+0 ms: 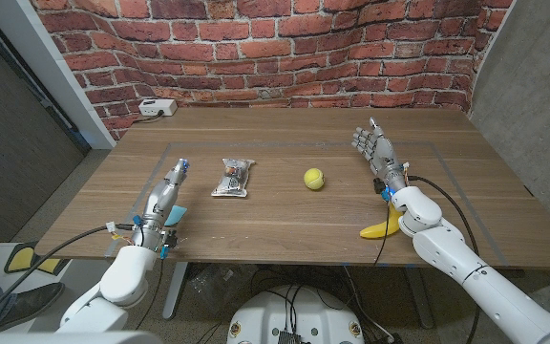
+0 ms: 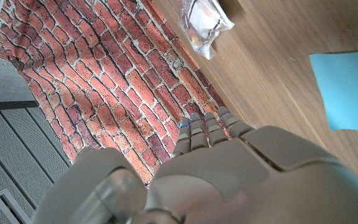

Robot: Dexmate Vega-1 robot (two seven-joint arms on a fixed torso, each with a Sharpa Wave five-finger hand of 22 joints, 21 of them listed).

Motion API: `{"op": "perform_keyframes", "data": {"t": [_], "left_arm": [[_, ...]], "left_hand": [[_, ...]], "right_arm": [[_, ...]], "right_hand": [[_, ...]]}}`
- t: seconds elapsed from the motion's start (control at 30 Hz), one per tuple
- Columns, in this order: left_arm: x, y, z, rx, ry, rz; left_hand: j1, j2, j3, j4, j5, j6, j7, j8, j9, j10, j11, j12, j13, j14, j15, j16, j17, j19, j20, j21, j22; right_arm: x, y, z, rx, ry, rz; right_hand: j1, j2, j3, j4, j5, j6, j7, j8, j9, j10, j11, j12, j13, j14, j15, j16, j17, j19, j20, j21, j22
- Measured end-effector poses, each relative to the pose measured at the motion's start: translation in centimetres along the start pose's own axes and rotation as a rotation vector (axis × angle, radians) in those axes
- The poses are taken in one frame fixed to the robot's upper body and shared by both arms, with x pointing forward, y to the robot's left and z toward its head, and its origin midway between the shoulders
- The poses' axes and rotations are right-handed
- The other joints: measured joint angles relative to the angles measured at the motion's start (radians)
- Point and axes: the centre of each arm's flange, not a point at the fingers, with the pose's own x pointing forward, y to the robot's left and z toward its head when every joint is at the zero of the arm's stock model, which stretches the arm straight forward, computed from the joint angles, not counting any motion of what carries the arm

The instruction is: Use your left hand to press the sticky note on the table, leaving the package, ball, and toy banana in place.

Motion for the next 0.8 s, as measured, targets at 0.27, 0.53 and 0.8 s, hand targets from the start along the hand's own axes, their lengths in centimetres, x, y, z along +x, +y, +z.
{"op": "perform_keyframes", "data": {"t": [0.27, 0.53, 0.8], "left_arm": [[-1.9, 0.3, 0.2, 0.084, 0.020, 0.062], [-3.3, 0.6, 0.4, 0.176, 0.038, 0.141], [-4.6, 1.0, 0.4, 0.281, 0.078, 0.224]], "left_hand": [[0.010, -0.010, -0.003, 0.003, 0.000, 0.006, 0.005, 0.000, 0.000, 0.014, 0.004, 0.000, 0.000, 0.007, 0.007, 0.000, 0.000, 0.005, 0.002, 0.006, 0.000], [0.010, -0.010, -0.007, -0.001, 0.000, 0.020, 0.005, 0.000, 0.000, 0.023, 0.013, 0.000, 0.000, 0.019, 0.009, 0.000, 0.000, 0.016, 0.002, 0.008, 0.000], [0.010, -0.010, -0.011, -0.006, 0.006, 0.036, 0.010, 0.000, 0.000, 0.038, 0.027, 0.000, 0.000, 0.027, 0.016, 0.000, 0.000, 0.021, 0.015, 0.008, 0.000]], "right_arm": [[0.2, 0.2, -0.1, -0.004, 0.007, -0.002], [0.3, 0.3, -0.3, -0.013, 0.015, -0.005], [0.3, 0.4, -0.1, -0.016, 0.014, -0.008]], "right_hand": [[0.000, 0.000, 0.000, 0.000, 0.000, 0.000, 0.000, 0.000, 0.000, 0.000, 0.000, -0.007, 0.000, -0.001, -0.001, 0.000, 0.000, 0.000, 0.000, 0.000, 0.000], [0.000, 0.000, 0.000, 0.000, 0.004, 0.000, 0.000, 0.000, 0.000, 0.000, 0.000, -0.007, 0.000, -0.001, -0.001, 0.000, 0.000, 0.000, 0.000, 0.000, 0.000], [0.000, 0.000, 0.000, 0.000, 0.004, 0.000, 0.000, 0.000, 0.000, 0.000, 0.000, -0.007, 0.000, -0.001, -0.001, 0.000, 0.000, 0.000, 0.000, 0.000, 0.000]]}}
